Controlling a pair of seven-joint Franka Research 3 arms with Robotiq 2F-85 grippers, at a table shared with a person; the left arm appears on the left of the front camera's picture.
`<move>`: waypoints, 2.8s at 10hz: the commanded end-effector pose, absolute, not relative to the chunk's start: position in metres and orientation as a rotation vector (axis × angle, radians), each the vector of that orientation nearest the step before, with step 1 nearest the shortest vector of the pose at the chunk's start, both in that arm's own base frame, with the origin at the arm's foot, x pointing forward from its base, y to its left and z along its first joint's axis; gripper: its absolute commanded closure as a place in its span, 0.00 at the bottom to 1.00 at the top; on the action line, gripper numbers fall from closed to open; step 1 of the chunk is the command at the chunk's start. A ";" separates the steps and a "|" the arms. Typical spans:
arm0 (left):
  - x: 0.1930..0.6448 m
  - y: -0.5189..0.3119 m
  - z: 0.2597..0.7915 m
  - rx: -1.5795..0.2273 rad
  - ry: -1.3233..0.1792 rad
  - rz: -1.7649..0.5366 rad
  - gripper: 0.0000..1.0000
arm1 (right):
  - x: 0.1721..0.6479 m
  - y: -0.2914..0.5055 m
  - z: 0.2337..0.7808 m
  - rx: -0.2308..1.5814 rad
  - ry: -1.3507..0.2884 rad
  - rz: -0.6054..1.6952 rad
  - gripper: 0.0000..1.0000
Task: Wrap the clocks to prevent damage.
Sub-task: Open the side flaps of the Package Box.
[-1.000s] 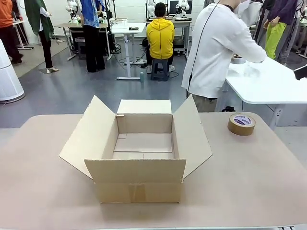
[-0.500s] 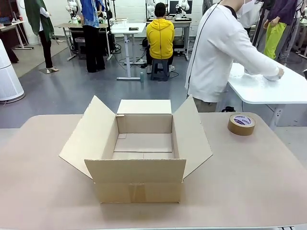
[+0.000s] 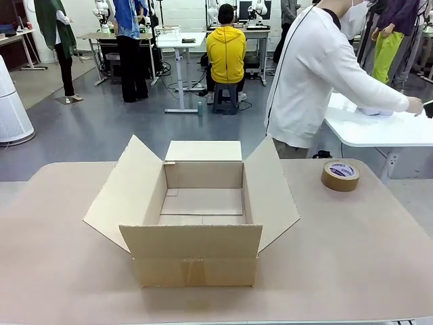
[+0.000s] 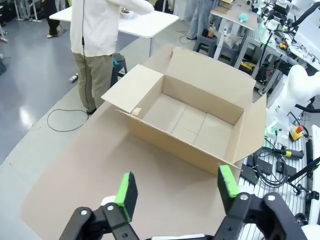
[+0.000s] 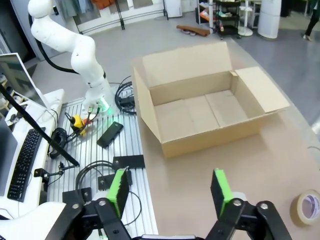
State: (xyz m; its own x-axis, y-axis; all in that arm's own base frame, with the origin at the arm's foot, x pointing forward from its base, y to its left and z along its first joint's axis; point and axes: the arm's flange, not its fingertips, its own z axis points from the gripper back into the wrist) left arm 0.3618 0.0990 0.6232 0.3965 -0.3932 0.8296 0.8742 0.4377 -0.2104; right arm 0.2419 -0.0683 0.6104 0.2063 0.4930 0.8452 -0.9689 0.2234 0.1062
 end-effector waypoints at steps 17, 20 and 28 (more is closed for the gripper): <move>0.353 0.016 0.682 -0.427 -0.480 -0.930 1.00 | 0.231 0.036 0.653 0.686 -0.609 0.830 1.00; 0.371 -0.068 0.689 -0.266 -0.198 -0.837 1.00 | 0.264 0.120 0.665 0.704 -0.402 0.584 1.00; 0.386 -0.187 0.598 -0.016 -0.193 -0.600 1.00 | 0.355 0.228 0.596 0.148 -0.355 0.146 1.00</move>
State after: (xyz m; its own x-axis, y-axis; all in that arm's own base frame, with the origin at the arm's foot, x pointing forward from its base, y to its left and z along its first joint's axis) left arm 0.3954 -0.1855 0.6043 0.7966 -0.5781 0.1766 0.5884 0.8085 -0.0079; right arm 0.3519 0.2126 0.5954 0.9068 0.1407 0.3974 -0.2035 0.9717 0.1203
